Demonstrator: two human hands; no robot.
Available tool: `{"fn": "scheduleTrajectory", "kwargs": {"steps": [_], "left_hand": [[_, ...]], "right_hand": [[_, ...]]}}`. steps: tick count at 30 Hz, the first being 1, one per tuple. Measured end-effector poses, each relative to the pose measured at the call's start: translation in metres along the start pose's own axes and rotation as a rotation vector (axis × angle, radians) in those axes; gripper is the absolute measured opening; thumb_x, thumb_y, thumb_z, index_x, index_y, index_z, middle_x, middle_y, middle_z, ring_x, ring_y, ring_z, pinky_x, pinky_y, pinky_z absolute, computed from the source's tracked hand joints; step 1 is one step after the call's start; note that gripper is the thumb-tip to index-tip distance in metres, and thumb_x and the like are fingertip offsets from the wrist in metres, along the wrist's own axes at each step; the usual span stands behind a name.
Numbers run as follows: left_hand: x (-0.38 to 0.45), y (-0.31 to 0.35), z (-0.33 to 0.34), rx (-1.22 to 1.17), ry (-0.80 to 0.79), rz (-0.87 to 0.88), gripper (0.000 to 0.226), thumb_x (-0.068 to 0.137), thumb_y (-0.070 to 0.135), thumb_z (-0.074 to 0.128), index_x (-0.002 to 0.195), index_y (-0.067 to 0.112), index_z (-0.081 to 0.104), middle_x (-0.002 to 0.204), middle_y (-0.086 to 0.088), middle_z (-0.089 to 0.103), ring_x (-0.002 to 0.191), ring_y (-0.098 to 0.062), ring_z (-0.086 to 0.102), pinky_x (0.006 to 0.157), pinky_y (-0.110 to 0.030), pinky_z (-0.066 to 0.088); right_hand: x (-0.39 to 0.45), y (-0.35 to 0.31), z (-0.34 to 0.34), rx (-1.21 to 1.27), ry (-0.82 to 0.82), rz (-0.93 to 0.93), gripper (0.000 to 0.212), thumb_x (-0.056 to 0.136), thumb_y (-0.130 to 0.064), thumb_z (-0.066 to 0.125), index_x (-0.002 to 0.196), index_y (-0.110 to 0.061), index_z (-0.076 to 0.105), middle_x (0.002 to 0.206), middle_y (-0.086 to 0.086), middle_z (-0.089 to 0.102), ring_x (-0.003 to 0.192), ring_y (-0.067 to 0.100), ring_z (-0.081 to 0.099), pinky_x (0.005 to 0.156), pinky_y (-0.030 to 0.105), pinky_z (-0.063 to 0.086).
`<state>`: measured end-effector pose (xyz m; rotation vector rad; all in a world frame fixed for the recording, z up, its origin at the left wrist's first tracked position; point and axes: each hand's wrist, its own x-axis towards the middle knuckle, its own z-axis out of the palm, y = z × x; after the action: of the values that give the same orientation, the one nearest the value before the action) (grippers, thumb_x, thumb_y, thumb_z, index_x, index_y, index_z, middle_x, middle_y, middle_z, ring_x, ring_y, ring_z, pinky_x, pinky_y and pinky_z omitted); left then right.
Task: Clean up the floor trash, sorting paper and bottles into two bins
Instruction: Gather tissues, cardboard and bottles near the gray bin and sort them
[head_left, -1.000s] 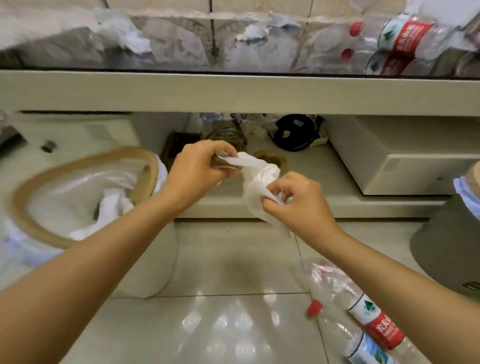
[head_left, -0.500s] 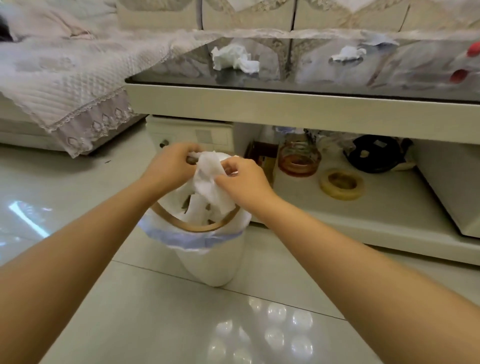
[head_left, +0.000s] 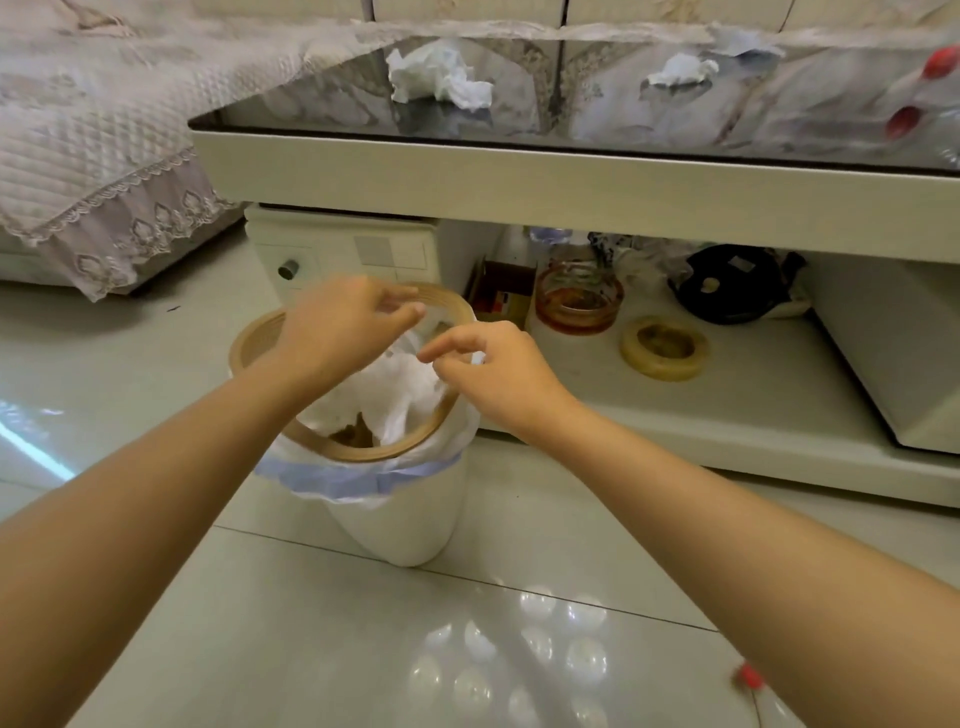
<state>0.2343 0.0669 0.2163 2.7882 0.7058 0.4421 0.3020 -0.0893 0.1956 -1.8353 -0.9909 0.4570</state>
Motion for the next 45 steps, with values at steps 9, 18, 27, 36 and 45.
{"fn": "scheduleTrajectory", "kwargs": {"steps": [9, 18, 27, 36, 45], "left_hand": [[-0.010, 0.034, 0.019, 0.034, -0.106, 0.025, 0.039, 0.092, 0.054, 0.046, 0.067, 0.029, 0.062, 0.061, 0.007, 0.059, 0.060, -0.011, 0.055, 0.048, -0.024, 0.032], [-0.013, 0.053, 0.045, -0.092, -0.200, -0.068, 0.020, 0.079, 0.034, 0.071, 0.072, 0.015, 0.069, 0.063, 0.000, 0.064, 0.060, -0.014, 0.059, 0.051, -0.024, 0.039], [-0.021, 0.128, 0.071, -0.360, -0.267, 0.010, 0.032, 0.079, 0.039, 0.072, 0.075, 0.008, 0.073, 0.066, -0.008, 0.070, 0.064, -0.022, 0.067, 0.067, -0.037, 0.056], [-0.032, 0.217, 0.095, -0.318, -0.325, 0.162, 0.045, 0.088, 0.050, 0.058, 0.075, 0.009, 0.071, 0.069, -0.007, 0.070, 0.067, -0.022, 0.066, 0.073, -0.042, 0.057], [-0.073, 0.310, 0.146, 0.259, -0.140, 0.790, 0.036, 0.094, 0.032, 0.050, 0.124, 0.013, 0.058, 0.124, -0.008, 0.061, 0.116, -0.026, 0.053, 0.090, -0.039, 0.048]], "right_hand": [[-0.017, 0.022, -0.006, -0.029, 0.116, -0.109, 0.016, 0.086, -0.008, 0.060, 0.088, -0.016, 0.073, 0.097, -0.003, 0.063, 0.095, 0.012, 0.056, 0.086, 0.030, 0.048], [-0.049, 0.059, -0.035, -0.161, 0.128, -0.069, 0.014, 0.086, -0.013, 0.060, 0.087, -0.022, 0.071, 0.090, -0.006, 0.062, 0.092, 0.010, 0.057, 0.082, 0.034, 0.050], [-0.131, 0.136, -0.110, -0.325, 0.145, 0.116, 0.015, 0.084, -0.011, 0.062, 0.084, -0.023, 0.071, 0.091, -0.006, 0.066, 0.090, 0.011, 0.059, 0.080, 0.034, 0.049], [-0.205, 0.183, -0.167, -0.490, 0.090, 0.184, 0.017, 0.082, -0.014, 0.063, 0.084, -0.029, 0.069, 0.089, -0.011, 0.063, 0.088, 0.010, 0.057, 0.081, 0.039, 0.050], [-0.257, 0.222, -0.228, -0.521, 0.105, 0.283, 0.012, 0.084, -0.018, 0.063, 0.087, -0.027, 0.070, 0.090, -0.013, 0.061, 0.089, 0.006, 0.055, 0.080, 0.036, 0.050]]}}
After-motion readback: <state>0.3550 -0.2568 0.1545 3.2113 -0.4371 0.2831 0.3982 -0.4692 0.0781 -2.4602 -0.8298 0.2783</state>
